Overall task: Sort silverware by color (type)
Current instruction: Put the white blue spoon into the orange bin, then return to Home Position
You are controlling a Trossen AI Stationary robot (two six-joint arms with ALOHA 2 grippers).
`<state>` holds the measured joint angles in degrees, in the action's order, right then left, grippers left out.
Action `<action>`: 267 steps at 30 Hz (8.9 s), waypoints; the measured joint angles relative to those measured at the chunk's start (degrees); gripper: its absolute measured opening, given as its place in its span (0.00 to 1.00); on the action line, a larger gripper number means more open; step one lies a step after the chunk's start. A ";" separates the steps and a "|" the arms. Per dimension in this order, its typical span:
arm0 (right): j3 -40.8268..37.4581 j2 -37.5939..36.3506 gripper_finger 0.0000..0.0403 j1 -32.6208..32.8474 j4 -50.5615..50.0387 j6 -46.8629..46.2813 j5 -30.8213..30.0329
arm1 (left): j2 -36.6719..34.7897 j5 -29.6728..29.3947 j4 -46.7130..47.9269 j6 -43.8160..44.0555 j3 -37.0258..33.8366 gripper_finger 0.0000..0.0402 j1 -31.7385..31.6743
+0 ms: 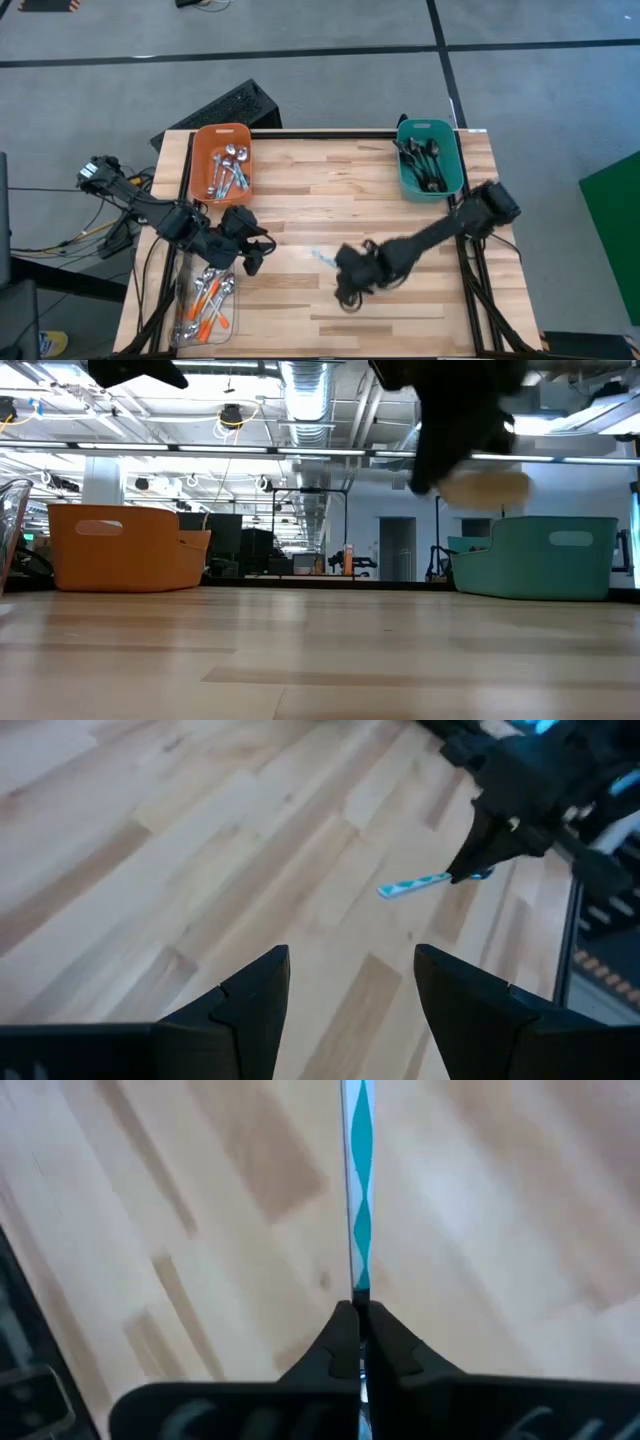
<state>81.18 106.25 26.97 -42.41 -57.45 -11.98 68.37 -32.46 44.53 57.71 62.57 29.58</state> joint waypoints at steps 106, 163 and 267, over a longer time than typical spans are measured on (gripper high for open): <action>-17.65 -59.01 0.05 -19.13 32.52 45.60 5.27 | -29.00 21.00 -39.80 -50.34 -11.06 0.01 -25.54; -65.74 -105.12 0.03 -23.83 30.01 52.53 7.43 | -68.09 21.70 -29.42 -57.39 -44.04 0.00 -25.29; -80.89 -105.45 0.05 -28.86 43.75 36.90 9.24 | -67.61 17.02 -46.40 -44.58 -61.42 0.00 -25.29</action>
<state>0.30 0.80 -1.89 1.34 -20.56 -2.74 0.75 -15.44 -1.87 13.13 1.15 4.29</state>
